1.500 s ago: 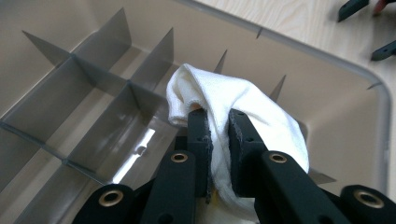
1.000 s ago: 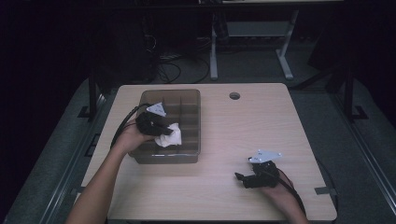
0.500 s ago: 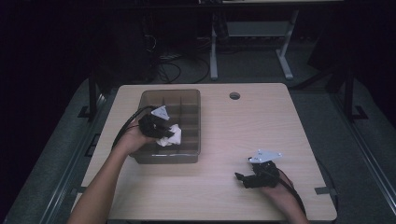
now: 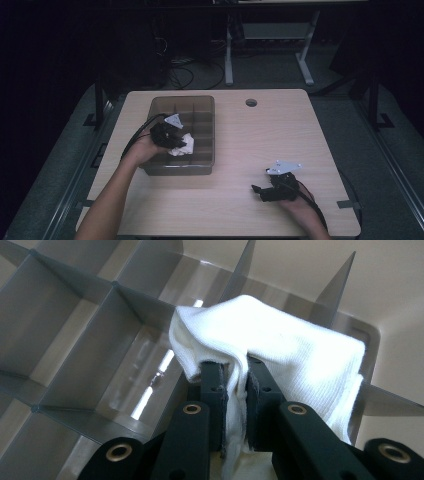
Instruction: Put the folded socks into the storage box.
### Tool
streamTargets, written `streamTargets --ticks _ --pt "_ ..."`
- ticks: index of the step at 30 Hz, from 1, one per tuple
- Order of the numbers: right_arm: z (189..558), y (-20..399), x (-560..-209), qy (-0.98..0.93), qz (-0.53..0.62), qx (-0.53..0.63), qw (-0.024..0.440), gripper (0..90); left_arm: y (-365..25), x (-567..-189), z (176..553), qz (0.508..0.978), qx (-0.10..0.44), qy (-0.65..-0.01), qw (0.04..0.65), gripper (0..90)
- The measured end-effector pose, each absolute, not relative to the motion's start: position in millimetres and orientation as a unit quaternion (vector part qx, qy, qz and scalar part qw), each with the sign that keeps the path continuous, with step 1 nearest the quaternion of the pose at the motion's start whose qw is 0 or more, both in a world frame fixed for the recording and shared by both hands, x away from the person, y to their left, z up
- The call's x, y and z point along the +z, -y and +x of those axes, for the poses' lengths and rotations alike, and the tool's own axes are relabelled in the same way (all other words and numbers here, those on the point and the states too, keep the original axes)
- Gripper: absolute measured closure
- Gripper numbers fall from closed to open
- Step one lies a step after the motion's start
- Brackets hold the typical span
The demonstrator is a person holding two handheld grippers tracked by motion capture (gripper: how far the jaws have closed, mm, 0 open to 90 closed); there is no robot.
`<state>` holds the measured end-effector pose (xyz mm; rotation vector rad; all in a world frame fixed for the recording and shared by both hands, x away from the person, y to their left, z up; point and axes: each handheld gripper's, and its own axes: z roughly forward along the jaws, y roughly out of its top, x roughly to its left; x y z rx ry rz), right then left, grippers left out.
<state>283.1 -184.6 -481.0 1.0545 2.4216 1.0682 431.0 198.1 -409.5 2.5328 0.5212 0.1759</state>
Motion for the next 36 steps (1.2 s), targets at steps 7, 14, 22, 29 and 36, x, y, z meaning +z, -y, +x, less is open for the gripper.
streamTargets --ticks 7,14,22,29,36 --pt "283.2 184.7 -481.1 -0.841 0.365 0.371 0.147 19.0 -195.4 -411.5 431.8 0.946 0.063 -0.191 0.255 81.2" --pt "283.3 184.7 -481.1 -0.841 0.365 0.371 0.146 19.1 -191.5 -414.8 433.4 0.951 0.062 -0.191 0.236 81.3" --pt "283.2 184.7 -481.0 -0.841 0.366 0.371 0.146 19.1 -186.3 -420.2 433.5 0.955 0.064 -0.194 0.217 81.4" --pt "283.1 184.8 -481.1 -0.841 0.365 0.372 0.147 19.2 -177.7 -433.9 434.4 0.964 0.063 -0.19 0.175 81.4" --pt "283.3 184.8 -481.0 -0.841 0.365 0.372 0.146 19.3 -178.2 -432.3 436.5 0.964 0.055 -0.195 0.174 79.8"
